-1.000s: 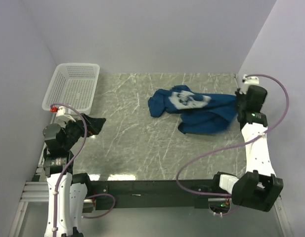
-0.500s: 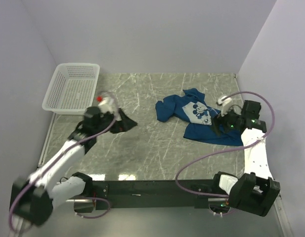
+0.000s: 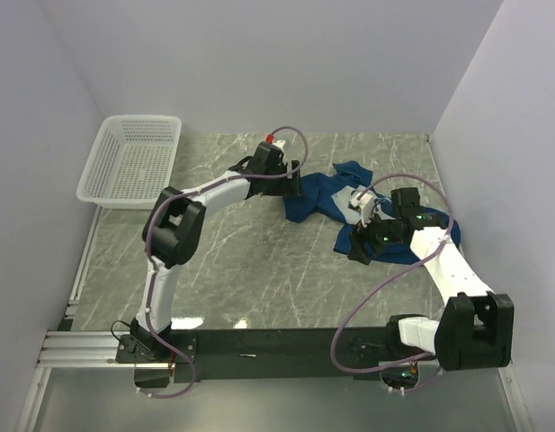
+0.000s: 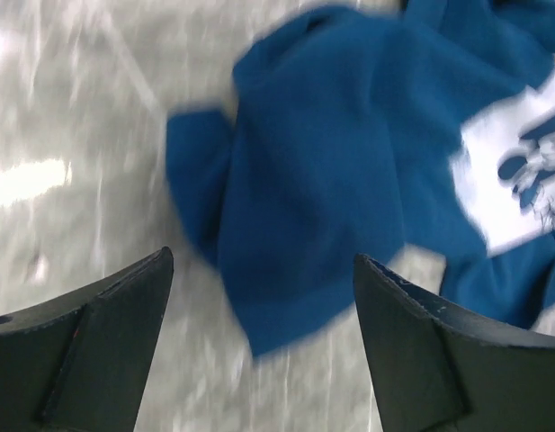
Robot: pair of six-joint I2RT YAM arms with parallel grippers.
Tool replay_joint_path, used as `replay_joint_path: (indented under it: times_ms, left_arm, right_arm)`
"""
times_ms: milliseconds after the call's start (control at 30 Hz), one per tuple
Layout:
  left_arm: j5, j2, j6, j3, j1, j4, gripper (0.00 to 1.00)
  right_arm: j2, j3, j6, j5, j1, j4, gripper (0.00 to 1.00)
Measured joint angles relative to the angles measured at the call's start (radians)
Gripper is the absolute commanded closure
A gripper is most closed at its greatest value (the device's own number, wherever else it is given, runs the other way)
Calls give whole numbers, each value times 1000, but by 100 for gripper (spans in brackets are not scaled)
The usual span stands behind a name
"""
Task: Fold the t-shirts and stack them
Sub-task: Flatten the tshirt out
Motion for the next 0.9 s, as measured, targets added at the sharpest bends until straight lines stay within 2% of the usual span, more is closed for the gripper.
replay_joint_path:
  times_ms: [167, 333, 400, 467, 500, 533, 567, 600, 633, 667, 700, 733, 767, 900]
  left_arm:
    - [30, 147, 29, 192, 0, -38, 20]
    - [35, 219, 30, 252, -1, -79, 21]
    - [34, 229, 31, 267, -1, -89, 26]
    - [32, 230, 34, 278, -1, -99, 32]
    - [32, 230, 36, 282, -1, -104, 43]
    - [32, 230, 35, 283, -1, -106, 49]
    - [32, 232, 40, 283, -1, -106, 56]
    - [33, 232, 42, 282, -1, -106, 71]
    - [33, 232, 42, 281, -1, -105, 79]
    - [32, 232, 45, 277, 0, -102, 86]
    - [31, 229, 46, 269, 0, -93, 99]
    - [29, 223, 45, 252, 2, -77, 99]
    - [24, 206, 50, 223, 5, -66, 99]
    - [9, 60, 47, 40, 25, -51, 99]
  right_arm:
    - [87, -49, 56, 136, 134, 82, 20]
    - [248, -27, 173, 291, 225, 185, 20]
    - [315, 0, 213, 340, 229, 216, 22]
    - [365, 21, 246, 375, 231, 246, 31]
    - [380, 31, 260, 385, 231, 252, 36]
    - [386, 37, 272, 390, 231, 257, 48]
    - [395, 47, 280, 394, 232, 260, 56]
    - [406, 55, 291, 396, 233, 259, 63]
    - [417, 64, 299, 399, 235, 256, 77]
    - [421, 72, 301, 401, 235, 254, 83]
    - [423, 75, 306, 402, 235, 253, 88]
    - [418, 75, 302, 404, 235, 247, 97]
    - [411, 76, 293, 406, 235, 232, 100]
    - [293, 85, 194, 396, 201, 103, 100]
